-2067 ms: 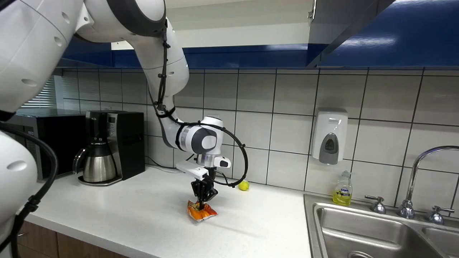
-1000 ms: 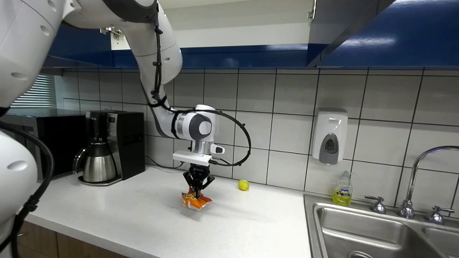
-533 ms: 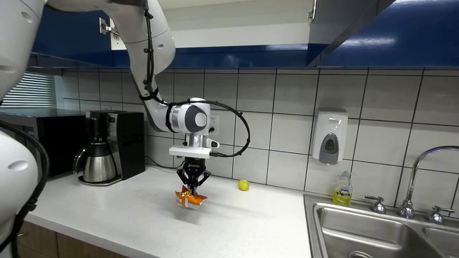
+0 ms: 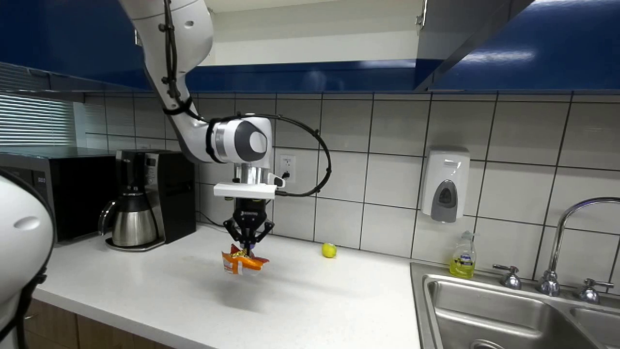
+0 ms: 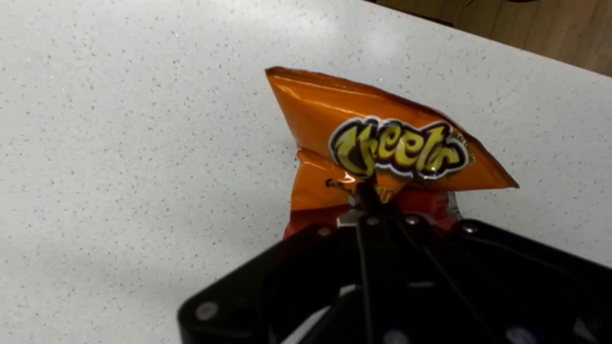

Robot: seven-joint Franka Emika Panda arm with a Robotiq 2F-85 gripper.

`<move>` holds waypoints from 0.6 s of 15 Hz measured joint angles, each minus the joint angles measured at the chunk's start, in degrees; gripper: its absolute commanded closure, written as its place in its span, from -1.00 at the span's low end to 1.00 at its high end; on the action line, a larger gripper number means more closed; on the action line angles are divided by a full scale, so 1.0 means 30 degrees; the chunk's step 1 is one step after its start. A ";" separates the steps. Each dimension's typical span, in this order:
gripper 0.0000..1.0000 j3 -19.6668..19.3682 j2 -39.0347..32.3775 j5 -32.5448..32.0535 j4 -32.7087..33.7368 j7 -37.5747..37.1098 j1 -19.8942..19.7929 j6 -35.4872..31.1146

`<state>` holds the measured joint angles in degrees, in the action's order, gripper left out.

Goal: Put the orange packet in the top cabinet

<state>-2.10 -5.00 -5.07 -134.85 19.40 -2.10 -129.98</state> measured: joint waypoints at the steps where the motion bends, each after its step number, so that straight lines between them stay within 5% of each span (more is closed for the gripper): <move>1: 1.00 0.0000 0.0682 -0.0020 -0.0352 0.0116 0.0024 0.0315; 9: 1.00 -0.0003 0.7157 -0.0194 -0.2072 0.1111 0.0430 0.4403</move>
<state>-2.11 16.47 -5.65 -141.07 22.74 -0.81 -116.77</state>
